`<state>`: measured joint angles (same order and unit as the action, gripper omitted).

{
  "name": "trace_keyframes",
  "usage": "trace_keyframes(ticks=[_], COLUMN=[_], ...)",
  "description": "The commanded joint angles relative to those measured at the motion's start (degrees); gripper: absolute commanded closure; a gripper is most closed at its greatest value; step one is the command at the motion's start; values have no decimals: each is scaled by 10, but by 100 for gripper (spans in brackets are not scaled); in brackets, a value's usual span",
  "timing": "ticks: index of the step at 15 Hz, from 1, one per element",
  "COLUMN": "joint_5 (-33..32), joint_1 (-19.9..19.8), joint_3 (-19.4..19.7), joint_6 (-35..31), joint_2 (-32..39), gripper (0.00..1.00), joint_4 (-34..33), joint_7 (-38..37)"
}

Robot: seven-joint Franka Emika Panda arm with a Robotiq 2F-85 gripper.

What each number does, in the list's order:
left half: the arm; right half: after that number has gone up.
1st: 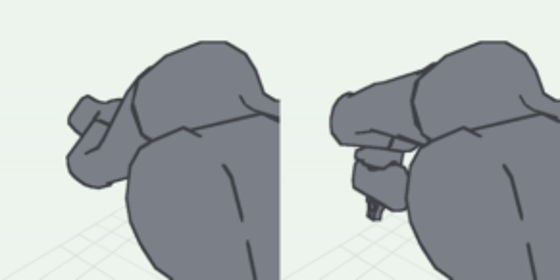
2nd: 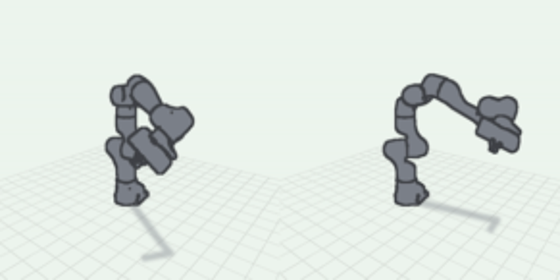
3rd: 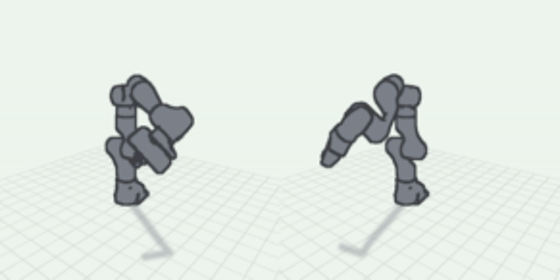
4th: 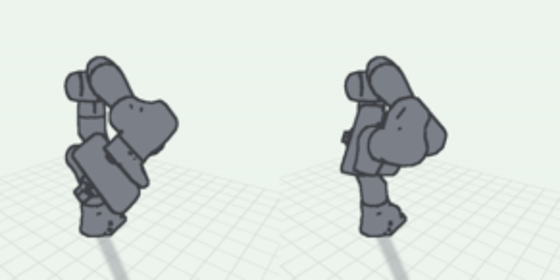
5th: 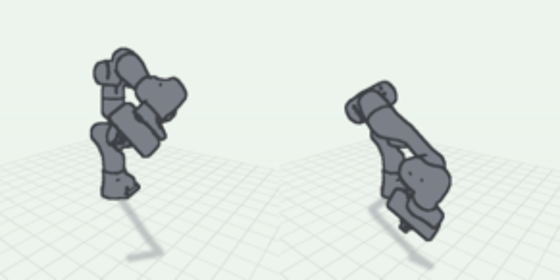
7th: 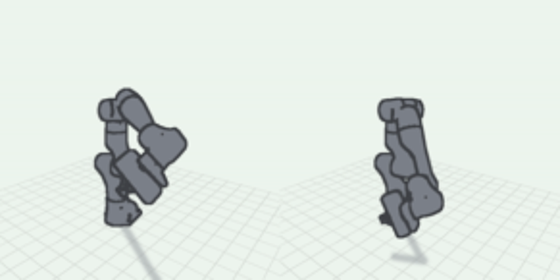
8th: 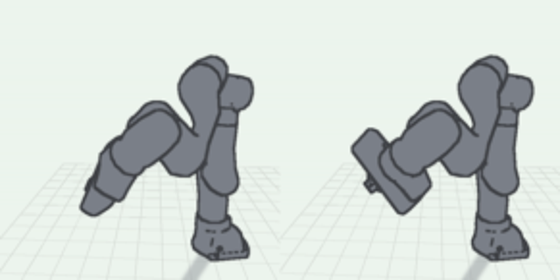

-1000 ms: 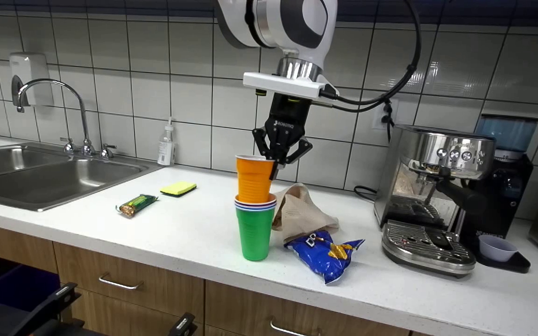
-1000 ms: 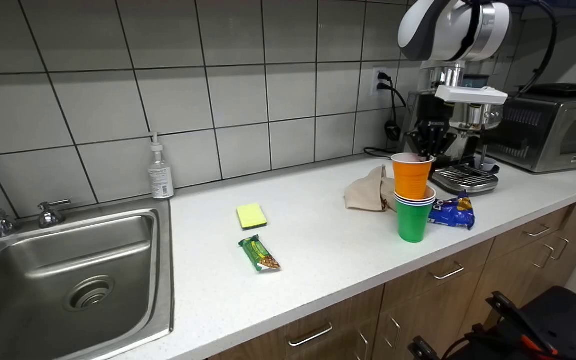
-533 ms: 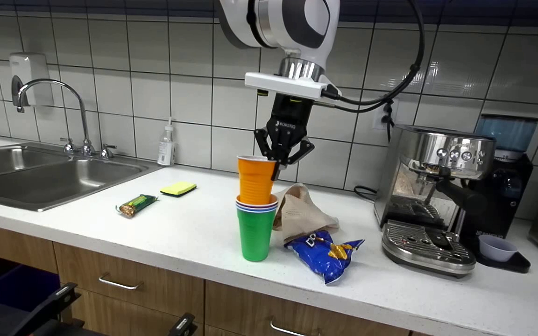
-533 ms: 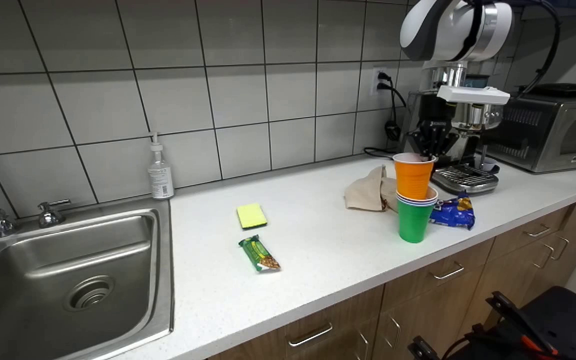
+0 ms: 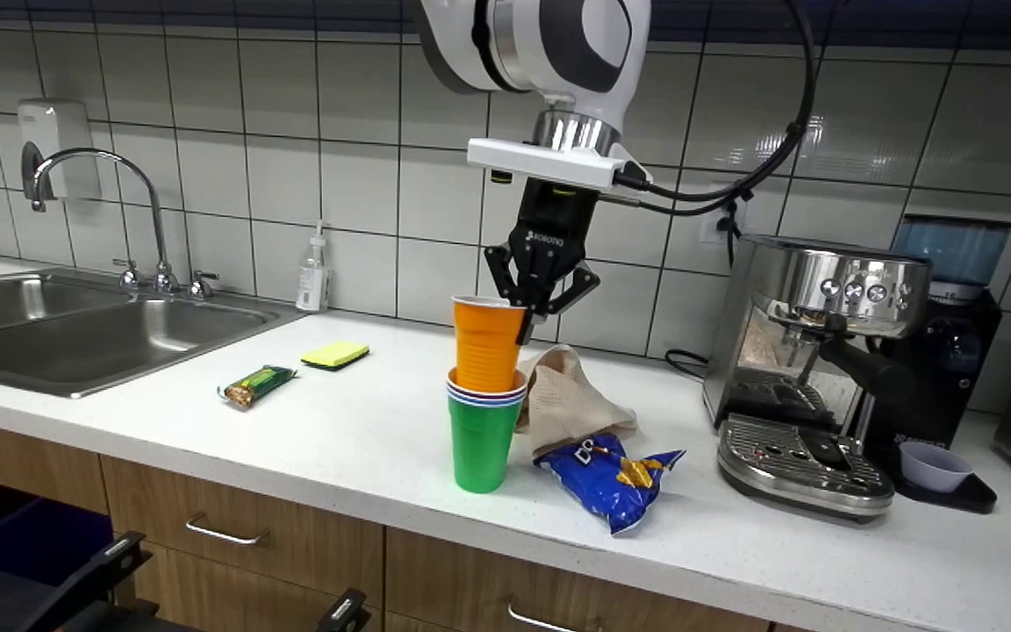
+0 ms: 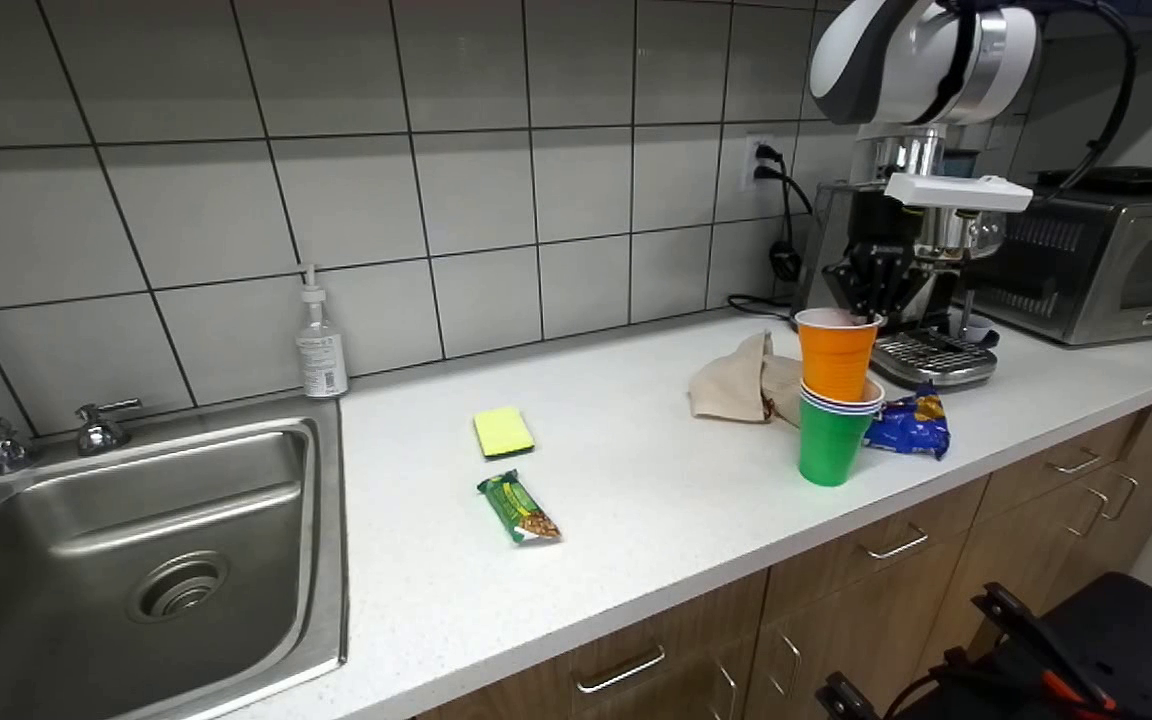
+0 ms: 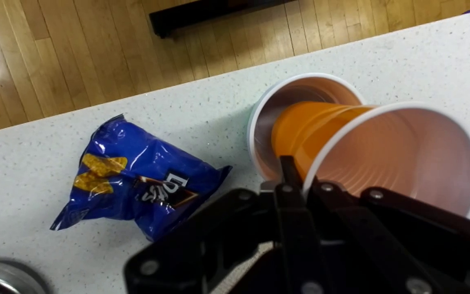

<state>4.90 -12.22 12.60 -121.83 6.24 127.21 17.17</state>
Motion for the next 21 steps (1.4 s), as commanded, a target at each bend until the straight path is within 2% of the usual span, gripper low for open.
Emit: trace_keyframes(ticks=[1, 10, 11, 13, 21], joint_5=[8, 8, 6, 5, 3], joint_1=[-10, -10, -9, -9, -8], joint_3=[-2, -3, -3, -3, -3], joint_6=[13, 12, 10, 10, 11], joint_2=[-9, -7, -8, -8, -10], gripper=[99, 99, 72, 64, 4], joint_4=[3, 6, 7, 7, 6], joint_7=[11, 11, 9, 9, 9])
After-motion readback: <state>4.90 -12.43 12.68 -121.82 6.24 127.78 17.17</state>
